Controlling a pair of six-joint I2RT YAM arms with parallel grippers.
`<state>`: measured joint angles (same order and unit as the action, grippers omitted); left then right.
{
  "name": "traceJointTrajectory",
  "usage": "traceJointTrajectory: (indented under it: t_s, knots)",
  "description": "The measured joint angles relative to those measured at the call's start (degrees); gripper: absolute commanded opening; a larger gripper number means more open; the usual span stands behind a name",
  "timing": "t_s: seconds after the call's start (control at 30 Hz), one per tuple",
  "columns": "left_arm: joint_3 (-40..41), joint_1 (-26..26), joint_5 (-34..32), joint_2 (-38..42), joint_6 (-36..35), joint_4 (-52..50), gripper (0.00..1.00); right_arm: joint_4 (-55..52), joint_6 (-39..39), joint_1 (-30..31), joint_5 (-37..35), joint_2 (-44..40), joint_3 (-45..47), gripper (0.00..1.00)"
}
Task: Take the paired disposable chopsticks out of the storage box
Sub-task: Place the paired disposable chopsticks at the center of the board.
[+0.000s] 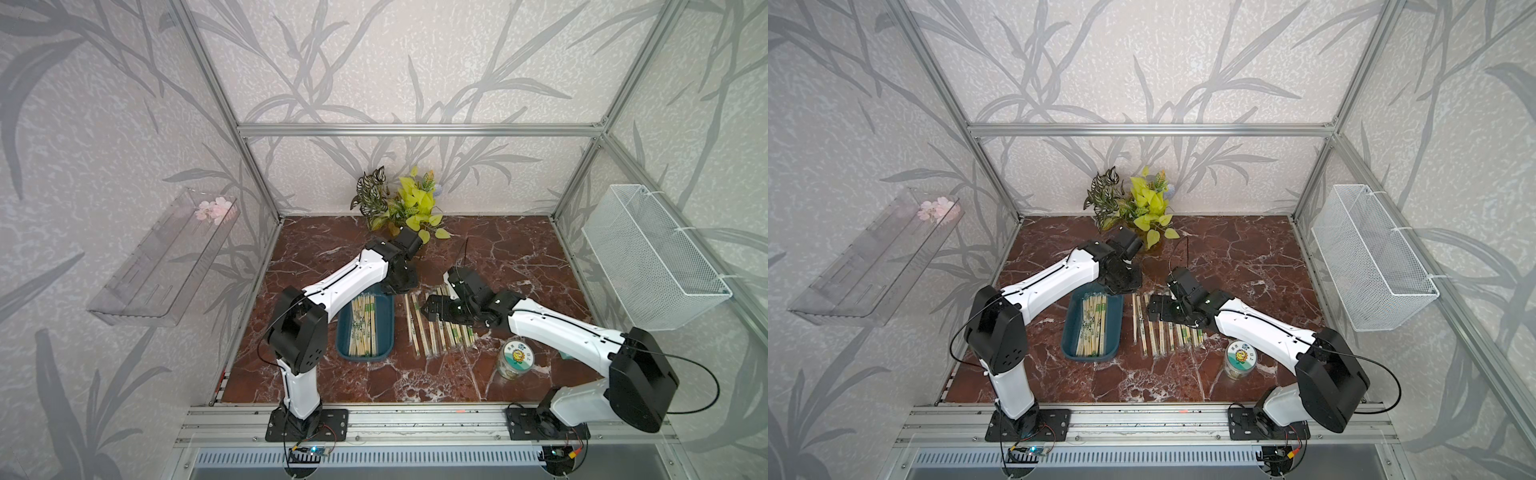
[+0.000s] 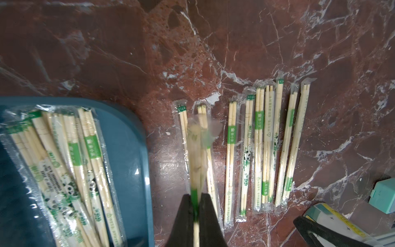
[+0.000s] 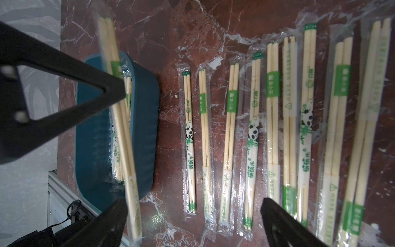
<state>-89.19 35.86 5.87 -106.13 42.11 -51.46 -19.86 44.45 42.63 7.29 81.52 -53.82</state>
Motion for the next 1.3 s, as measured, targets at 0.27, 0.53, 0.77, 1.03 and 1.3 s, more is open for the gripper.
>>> traceJointTrajectory:
  t_s: [0.27,0.53,0.77,1.03,1.3]
  knots:
    - [2.7,0.2,-1.9,-4.3,2.5,0.7,0.05,-0.7,-0.6,0.0,0.0,-0.2,0.1,0.97]
    - [3.1,0.1,-2.9,-6.4,3.0,0.8,0.14,-1.0,-1.2,0.0,0.2,-0.2,0.3,0.97]
    - [3.1,0.1,-3.0,-7.5,3.0,0.7,0.23,-1.0,-1.4,0.0,0.2,-0.2,0.3,0.97]
    - [2.1,0.1,-3.1,-7.4,2.7,0.0,0.27,-1.0,-1.4,0.0,0.2,-0.2,0.3,0.97]
    - [-1.6,-0.4,-6.3,-2.6,-0.3,-2.2,0.35,-1.5,-2.1,1.3,0.2,0.2,0.0,0.96]
